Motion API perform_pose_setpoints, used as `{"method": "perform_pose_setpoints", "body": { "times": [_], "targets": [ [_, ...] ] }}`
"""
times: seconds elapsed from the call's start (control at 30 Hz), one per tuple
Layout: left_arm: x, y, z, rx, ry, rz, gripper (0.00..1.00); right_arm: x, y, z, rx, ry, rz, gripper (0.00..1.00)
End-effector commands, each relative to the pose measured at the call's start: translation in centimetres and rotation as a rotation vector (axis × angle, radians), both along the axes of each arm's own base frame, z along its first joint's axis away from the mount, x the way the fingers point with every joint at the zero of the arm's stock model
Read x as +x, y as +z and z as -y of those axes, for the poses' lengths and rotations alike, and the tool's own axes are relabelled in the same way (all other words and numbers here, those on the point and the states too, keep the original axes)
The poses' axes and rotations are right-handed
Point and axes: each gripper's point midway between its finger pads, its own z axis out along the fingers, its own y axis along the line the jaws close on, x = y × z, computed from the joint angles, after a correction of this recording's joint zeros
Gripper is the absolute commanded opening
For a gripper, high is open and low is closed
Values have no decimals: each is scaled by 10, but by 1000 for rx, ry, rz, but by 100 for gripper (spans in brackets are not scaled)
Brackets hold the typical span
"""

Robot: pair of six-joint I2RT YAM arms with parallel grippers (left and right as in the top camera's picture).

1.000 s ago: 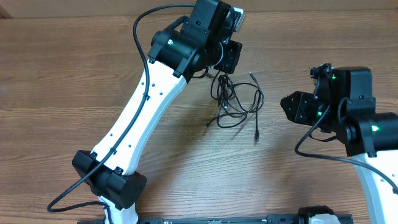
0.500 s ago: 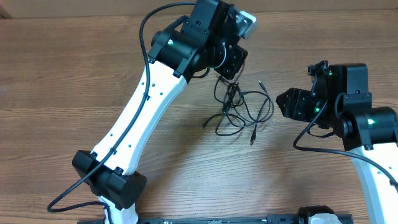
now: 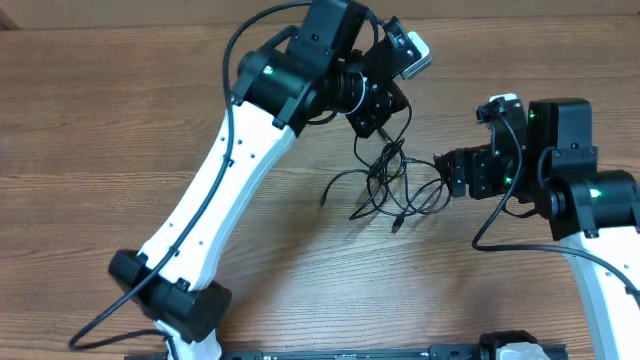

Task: Untangle cables
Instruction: 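Bring the right gripper to the left gripper and grasp the cable bundle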

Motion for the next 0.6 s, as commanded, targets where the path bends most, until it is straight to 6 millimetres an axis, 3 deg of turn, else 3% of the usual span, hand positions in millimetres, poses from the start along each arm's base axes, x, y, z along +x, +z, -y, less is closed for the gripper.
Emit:
{"method": "perform_pose_setpoints", "body": {
  "times": [0.0,0.3,0.47,0.57],
  "targets": [
    [-22,51,-11,-47,-76,169,4,2,-7,-14,-24,187,21,89],
    [-31,53,-12,-52,-107,164,4,18,-42,-36,13,402,-24,90],
    [-38,57,-7,-84,-150,154,4,17,-29,-68,106,684,133,92],
    [-42,58,-5,-101,-169,145,4,18,-29,-72,92,764,184,93]
  ]
}}
